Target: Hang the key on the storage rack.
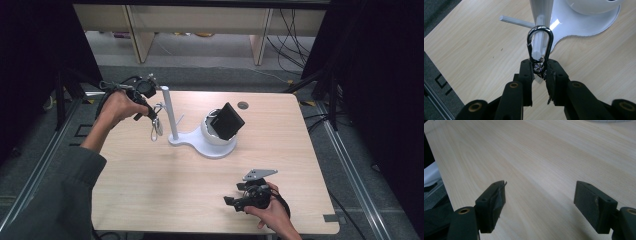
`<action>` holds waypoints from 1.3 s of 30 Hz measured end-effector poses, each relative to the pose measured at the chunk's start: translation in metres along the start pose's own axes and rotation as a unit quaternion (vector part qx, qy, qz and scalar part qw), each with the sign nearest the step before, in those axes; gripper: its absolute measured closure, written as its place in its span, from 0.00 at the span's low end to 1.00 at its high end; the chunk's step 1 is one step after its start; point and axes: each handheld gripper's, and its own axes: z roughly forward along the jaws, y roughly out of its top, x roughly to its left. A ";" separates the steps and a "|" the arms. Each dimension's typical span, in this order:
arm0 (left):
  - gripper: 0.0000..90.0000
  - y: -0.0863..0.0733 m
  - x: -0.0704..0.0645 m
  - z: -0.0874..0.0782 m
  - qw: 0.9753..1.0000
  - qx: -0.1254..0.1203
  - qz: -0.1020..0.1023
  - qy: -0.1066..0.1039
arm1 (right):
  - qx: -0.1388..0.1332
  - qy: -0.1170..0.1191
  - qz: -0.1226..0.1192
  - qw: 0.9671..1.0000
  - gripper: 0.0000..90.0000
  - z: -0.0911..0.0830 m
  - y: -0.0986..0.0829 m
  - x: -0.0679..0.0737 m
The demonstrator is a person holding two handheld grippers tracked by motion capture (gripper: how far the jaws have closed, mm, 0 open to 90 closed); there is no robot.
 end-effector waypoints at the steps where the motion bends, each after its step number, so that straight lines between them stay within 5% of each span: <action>1: 0.84 0.000 0.000 0.000 1.000 0.000 0.000 0.000 | 0.000 0.000 0.000 1.000 0.29 0.000 0.000 0.000; 16: 0.74 -0.013 0.000 -0.009 1.000 -0.010 0.011 0.000 | 0.000 0.000 0.007 1.000 0.29 -0.001 0.000 0.001; 21: 0.60 -0.019 -0.005 -0.008 1.000 -0.003 0.017 0.003 | -0.002 -0.002 0.014 1.000 0.29 -0.002 0.000 0.002; 33: 0.43 -0.038 -0.009 -0.011 1.000 -0.021 0.000 -0.012 | 0.005 0.000 0.021 1.000 0.29 0.000 0.000 0.004; 34: 0.42 -0.042 -0.010 -0.010 0.999 -0.039 -0.011 -0.011 | 0.006 0.000 0.023 1.000 0.29 0.000 0.000 0.004; 39: 0.38 -0.053 -0.014 -0.009 0.999 -0.045 -0.008 -0.017 | 0.003 -0.002 0.006 1.000 0.29 0.000 0.001 0.001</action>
